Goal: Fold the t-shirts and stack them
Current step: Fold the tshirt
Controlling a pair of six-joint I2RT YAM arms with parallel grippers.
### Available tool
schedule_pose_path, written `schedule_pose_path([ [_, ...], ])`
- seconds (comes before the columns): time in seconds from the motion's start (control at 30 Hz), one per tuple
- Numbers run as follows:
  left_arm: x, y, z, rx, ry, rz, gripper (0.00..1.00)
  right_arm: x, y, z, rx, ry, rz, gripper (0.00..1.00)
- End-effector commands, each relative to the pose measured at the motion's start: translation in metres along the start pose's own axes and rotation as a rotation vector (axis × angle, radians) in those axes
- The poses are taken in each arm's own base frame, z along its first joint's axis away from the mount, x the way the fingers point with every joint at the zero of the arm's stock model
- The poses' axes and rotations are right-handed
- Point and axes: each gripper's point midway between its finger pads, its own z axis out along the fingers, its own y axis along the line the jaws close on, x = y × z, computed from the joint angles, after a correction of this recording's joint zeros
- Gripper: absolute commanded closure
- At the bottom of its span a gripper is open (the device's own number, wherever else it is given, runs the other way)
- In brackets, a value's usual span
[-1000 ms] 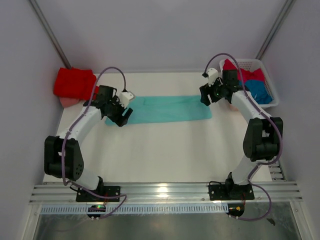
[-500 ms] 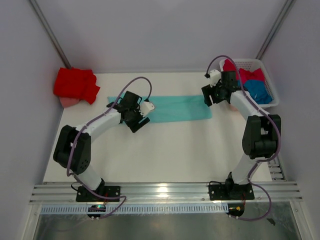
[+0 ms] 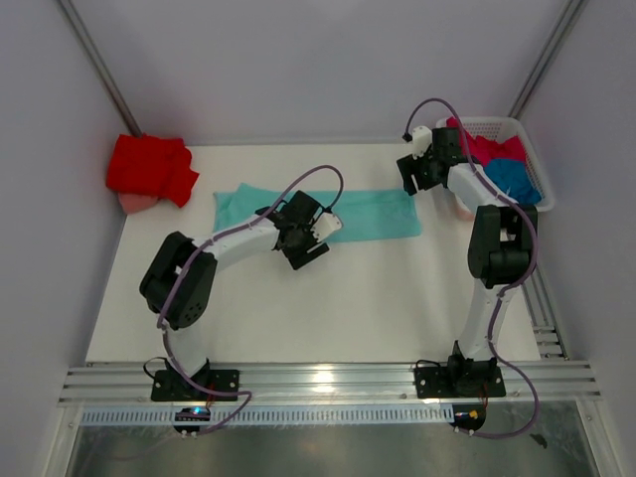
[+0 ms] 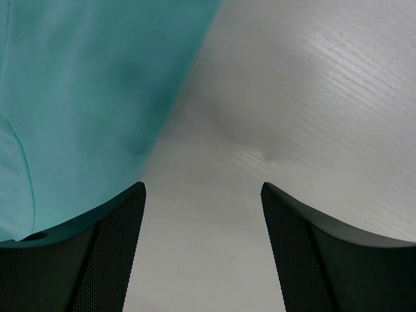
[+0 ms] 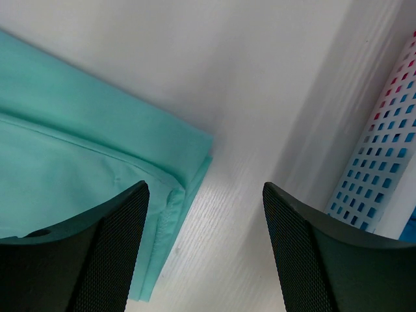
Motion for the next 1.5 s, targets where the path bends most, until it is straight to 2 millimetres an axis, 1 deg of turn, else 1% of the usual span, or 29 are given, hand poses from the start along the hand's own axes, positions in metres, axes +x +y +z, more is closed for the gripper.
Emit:
schedule_pose_path([
  [0.0,-0.003,0.009,-0.008,-0.041,0.003,-0.022,0.26,-0.032,-0.015,-0.006,0.037,-0.073,-0.025,0.25],
  [0.07,0.002,0.009,-0.013,-0.051,0.006,-0.026,0.26,-0.034,-0.017,-0.002,0.041,-0.083,-0.025,0.25],
  [0.13,0.008,0.014,-0.02,-0.091,0.016,-0.041,0.26,-0.036,-0.015,0.0,0.029,-0.088,-0.033,0.25],
  [0.2,0.009,0.026,-0.027,-0.161,0.015,-0.052,0.25,-0.04,-0.012,0.0,0.0,-0.091,-0.038,0.25],
  [0.27,0.009,0.037,-0.035,-0.213,-0.001,-0.07,0.24,-0.035,-0.008,0.003,-0.02,-0.075,-0.044,0.25],
  [0.3,0.01,0.048,-0.037,-0.254,-0.006,-0.089,0.23,-0.034,-0.006,0.003,-0.032,-0.076,-0.05,0.25],
  [0.37,0.012,0.06,-0.038,-0.284,-0.008,-0.125,0.23,-0.03,-0.002,0.003,-0.057,-0.066,-0.066,0.25],
  [0.4,0.014,0.074,-0.04,-0.311,-0.013,-0.161,0.23,-0.026,0.003,0.004,-0.076,-0.059,-0.068,0.25],
  [0.43,0.015,0.082,-0.039,-0.321,-0.018,-0.189,0.23,-0.024,0.004,0.004,-0.083,-0.056,-0.07,0.25],
  [0.47,0.023,0.094,-0.036,-0.335,-0.009,-0.248,0.23,-0.025,0.006,0.002,-0.089,-0.061,-0.076,0.25],
  [0.5,0.026,0.102,-0.035,-0.342,-0.011,-0.283,0.22,-0.019,0.008,0.002,-0.096,-0.05,-0.072,0.25],
  [0.53,0.022,0.114,-0.036,-0.353,-0.032,-0.321,0.22,-0.02,0.01,0.001,-0.1,-0.058,-0.076,0.25],
  [0.57,0.033,0.128,-0.031,-0.364,-0.017,-0.377,0.22,-0.021,0.011,-0.003,-0.104,-0.065,-0.075,0.25],
  [0.6,0.035,0.136,-0.03,-0.37,-0.027,-0.443,0.22,-0.015,0.014,-0.003,-0.114,-0.055,-0.076,0.25],
  [0.63,0.031,0.146,-0.03,-0.369,-0.055,-0.479,0.22,-0.015,0.015,-0.004,-0.116,-0.061,-0.08,0.25],
  [0.67,0.043,0.161,-0.026,-0.386,-0.048,-0.532,0.22,-0.011,0.018,-0.009,-0.114,-0.06,-0.081,0.25],
  [0.73,0.043,0.172,-0.023,-0.371,-0.091,-0.619,0.22,-0.01,0.018,-0.013,-0.107,-0.077,-0.092,0.25],
  [0.77,0.053,0.182,-0.022,-0.38,-0.087,-0.658,0.22,-0.003,0.022,-0.014,-0.115,-0.07,-0.096,0.25],
  [0.8,0.056,0.187,-0.018,-0.379,-0.084,-0.683,0.22,-0.006,0.022,-0.019,-0.112,-0.081,-0.105,0.25],
  [0.87,0.063,0.192,-0.012,-0.383,-0.066,-0.696,0.22,-0.001,0.024,-0.021,-0.115,-0.075,-0.104,0.25],
  [0.9,0.066,0.191,-0.006,-0.376,-0.053,-0.695,0.22,-0.001,0.023,-0.023,-0.11,-0.079,-0.106,0.25],
  [1.1,0.065,0.181,0.007,-0.308,-0.054,-0.684,0.22,0.006,0.026,-0.02,-0.115,-0.066,-0.108,0.25],
  [1.23,0.062,0.176,0.012,-0.27,-0.06,-0.674,0.22,0.006,0.024,-0.014,-0.117,-0.06,-0.1,0.25],
  [1.27,0.062,0.175,0.013,-0.264,-0.06,-0.667,0.22,0.003,0.024,-0.013,-0.118,-0.064,-0.099,0.25],
  [1.33,0.06,0.174,0.014,-0.251,-0.065,-0.663,0.22,0.001,0.023,-0.012,-0.123,-0.062,-0.093,0.25],
  [1.47,0.062,0.172,0.021,-0.234,-0.057,-0.658,0.23,0.002,0.025,0.0,-0.151,-0.047,-0.082,0.25],
])
